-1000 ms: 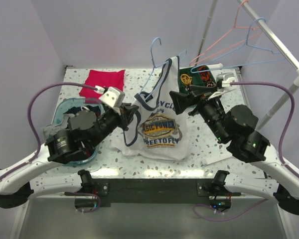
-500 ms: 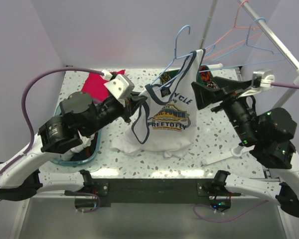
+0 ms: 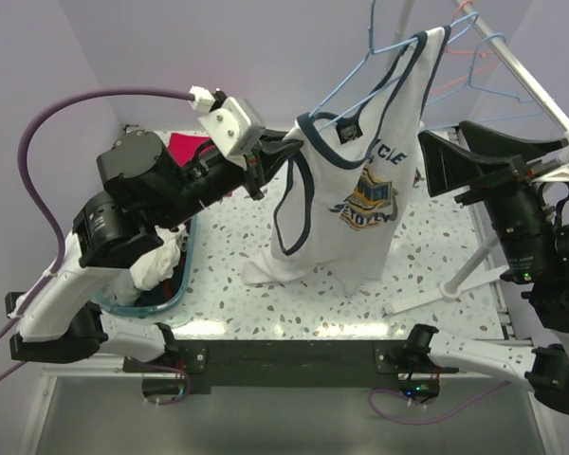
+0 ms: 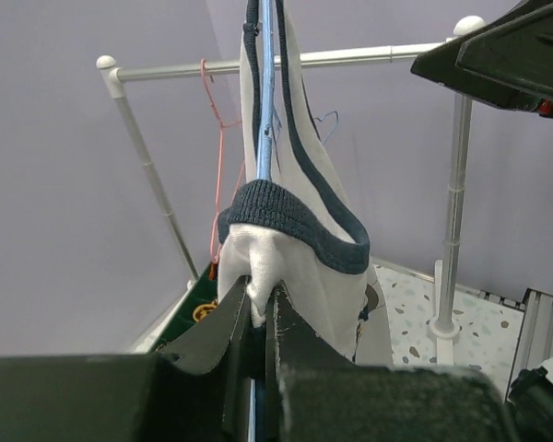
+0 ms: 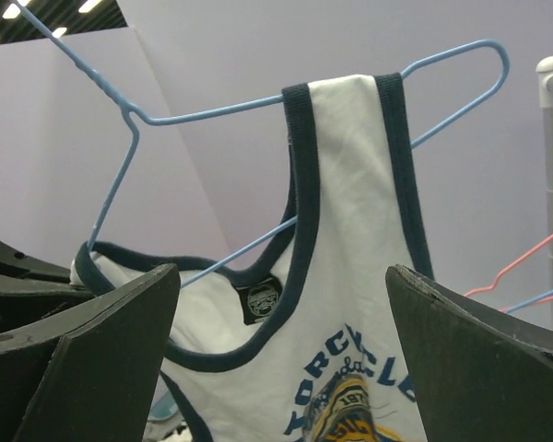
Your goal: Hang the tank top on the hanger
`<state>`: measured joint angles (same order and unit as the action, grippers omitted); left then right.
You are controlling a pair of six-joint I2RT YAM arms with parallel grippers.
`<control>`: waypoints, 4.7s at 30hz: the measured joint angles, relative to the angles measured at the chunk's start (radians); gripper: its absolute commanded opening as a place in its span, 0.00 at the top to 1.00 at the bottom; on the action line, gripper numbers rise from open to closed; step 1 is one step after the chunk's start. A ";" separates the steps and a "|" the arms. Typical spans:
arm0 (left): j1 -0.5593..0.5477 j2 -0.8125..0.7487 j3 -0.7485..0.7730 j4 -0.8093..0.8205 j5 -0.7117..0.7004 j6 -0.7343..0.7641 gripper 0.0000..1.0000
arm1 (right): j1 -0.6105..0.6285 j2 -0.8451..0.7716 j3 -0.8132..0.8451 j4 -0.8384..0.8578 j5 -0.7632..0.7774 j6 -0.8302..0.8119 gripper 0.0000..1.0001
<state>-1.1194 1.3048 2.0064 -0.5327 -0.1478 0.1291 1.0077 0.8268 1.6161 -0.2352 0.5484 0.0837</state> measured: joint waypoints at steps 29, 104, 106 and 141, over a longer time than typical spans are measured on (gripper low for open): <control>0.195 0.227 -0.314 0.312 0.438 -0.138 1.00 | 0.000 0.157 0.117 0.044 -0.296 0.020 0.02; 0.217 0.808 0.341 0.349 0.641 -0.164 1.00 | 0.000 -0.083 -0.813 -0.014 -0.750 0.267 0.02; 0.210 0.814 0.348 0.354 0.640 -0.170 1.00 | 0.000 -0.084 -0.816 -0.014 -0.750 0.269 0.02; 0.168 0.887 0.330 0.405 0.624 -0.193 0.92 | 0.000 -0.106 -0.839 -0.021 -0.748 0.281 0.02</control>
<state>-0.9516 2.1914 2.3360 -0.1276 0.4759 -0.0639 1.0077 0.7212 0.7769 -0.2565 -0.1997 0.3649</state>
